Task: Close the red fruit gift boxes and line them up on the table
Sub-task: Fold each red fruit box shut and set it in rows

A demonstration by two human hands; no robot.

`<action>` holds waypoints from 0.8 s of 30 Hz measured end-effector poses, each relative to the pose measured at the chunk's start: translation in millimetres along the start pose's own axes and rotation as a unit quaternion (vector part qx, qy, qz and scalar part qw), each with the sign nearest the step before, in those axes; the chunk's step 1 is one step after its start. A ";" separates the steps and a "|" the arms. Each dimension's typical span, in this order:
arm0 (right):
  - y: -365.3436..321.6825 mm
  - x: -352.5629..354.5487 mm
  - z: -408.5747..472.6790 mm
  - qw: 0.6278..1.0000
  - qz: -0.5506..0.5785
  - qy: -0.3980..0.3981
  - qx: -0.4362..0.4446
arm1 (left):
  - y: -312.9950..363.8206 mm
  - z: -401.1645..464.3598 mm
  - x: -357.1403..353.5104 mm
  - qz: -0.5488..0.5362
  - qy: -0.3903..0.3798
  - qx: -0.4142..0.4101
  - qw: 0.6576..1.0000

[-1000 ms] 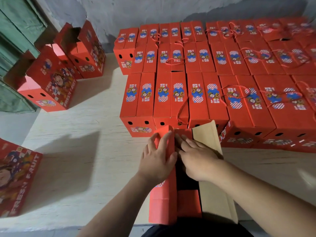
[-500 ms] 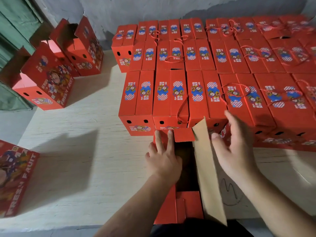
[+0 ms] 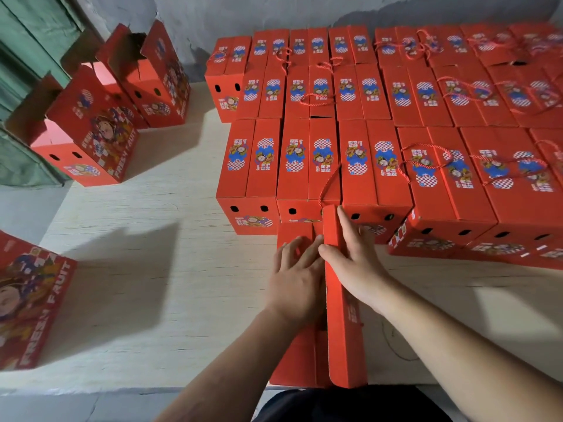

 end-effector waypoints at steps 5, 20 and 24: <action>-9.6 -17.1 3.9 0.994 -0.102 -0.037 0.008 | -12.2 -5.8 11.6 -0.104 0.036 -0.006 0.994; -8.2 -27.9 1.4 0.955 -0.294 0.032 0.016 | 5.7 -70.6 22.9 -0.170 0.139 0.080 0.972; -13.7 -28.1 5.7 0.955 -0.293 0.033 0.030 | 17.7 -80.6 21.0 -0.205 0.155 0.124 0.958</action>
Point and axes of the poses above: each hand's wrist, its own z-axis towards the middle knuckle, its own x-axis out of the back of the hand, y = z × x, the point moved 7 cm from there along z, towards the middle knuckle, and after that the axes turned 5 degrees about y, right-handed, at the moved point
